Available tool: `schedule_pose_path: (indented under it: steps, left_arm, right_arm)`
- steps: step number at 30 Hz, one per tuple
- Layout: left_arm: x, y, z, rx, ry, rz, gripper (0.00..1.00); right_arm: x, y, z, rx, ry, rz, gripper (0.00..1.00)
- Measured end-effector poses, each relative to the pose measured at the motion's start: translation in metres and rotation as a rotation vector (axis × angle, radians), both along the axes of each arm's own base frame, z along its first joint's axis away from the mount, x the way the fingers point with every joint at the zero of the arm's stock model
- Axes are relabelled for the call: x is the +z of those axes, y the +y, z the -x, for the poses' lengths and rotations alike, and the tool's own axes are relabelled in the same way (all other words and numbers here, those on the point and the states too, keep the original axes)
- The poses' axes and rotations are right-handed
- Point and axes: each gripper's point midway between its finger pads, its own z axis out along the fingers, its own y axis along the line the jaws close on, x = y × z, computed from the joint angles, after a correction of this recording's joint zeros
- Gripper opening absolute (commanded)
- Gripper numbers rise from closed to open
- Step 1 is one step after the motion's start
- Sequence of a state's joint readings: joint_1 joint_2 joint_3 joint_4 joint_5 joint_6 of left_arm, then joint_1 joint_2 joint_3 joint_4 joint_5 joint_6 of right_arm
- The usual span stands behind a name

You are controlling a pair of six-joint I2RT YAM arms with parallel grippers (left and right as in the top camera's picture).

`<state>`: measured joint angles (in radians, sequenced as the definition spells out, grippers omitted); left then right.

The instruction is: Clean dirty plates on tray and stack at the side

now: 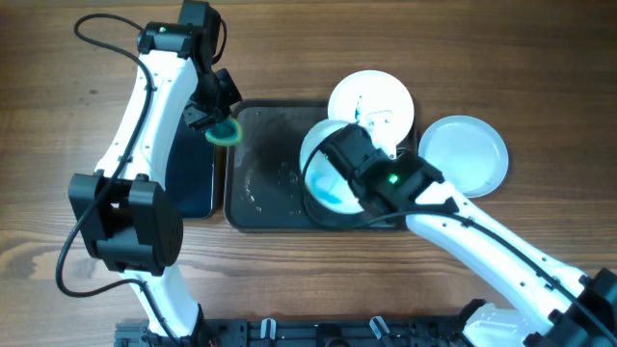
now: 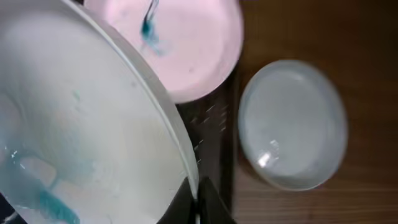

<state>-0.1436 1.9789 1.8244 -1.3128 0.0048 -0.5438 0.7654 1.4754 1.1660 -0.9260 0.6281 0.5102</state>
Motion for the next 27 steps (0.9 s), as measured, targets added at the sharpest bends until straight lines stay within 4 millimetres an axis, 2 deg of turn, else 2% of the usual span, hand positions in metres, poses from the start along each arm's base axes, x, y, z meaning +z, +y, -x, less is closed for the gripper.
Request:
schedule_pose_path:
  steps: [5,12,16,18,24,27]
  left_arm:
    - [0.0,-0.002,-0.002,-0.001,-0.008,0.009,0.04]
    - [0.0,-0.004,-0.002,-0.003,-0.007,0.021,0.04]
    - [0.0,-0.004,-0.002,-0.003,-0.008,0.024,0.04]
    - [0.0,-0.004,-0.002,-0.003,-0.008,0.024,0.04]
    - [0.001,-0.004,-0.002,-0.003,-0.009,0.024,0.04]
    - [0.001,-0.004,-0.002,-0.002,-0.009,0.024,0.04]
  right_arm:
    - [0.038,0.015,-0.015,0.065,-0.234,0.151,0.04]
    - [0.098,0.056,-0.012,0.185,-0.502,0.358,0.04]
    - [0.133,0.056,-0.01,0.119,-0.621,0.451,0.04]
    - [0.144,0.054,-0.01,0.093,-0.643,0.495,0.04]
    - [0.148,0.052,-0.009,0.101,-0.631,0.555,0.04]
    - [0.133,0.058,-0.01,0.177,-0.584,0.53,0.04]
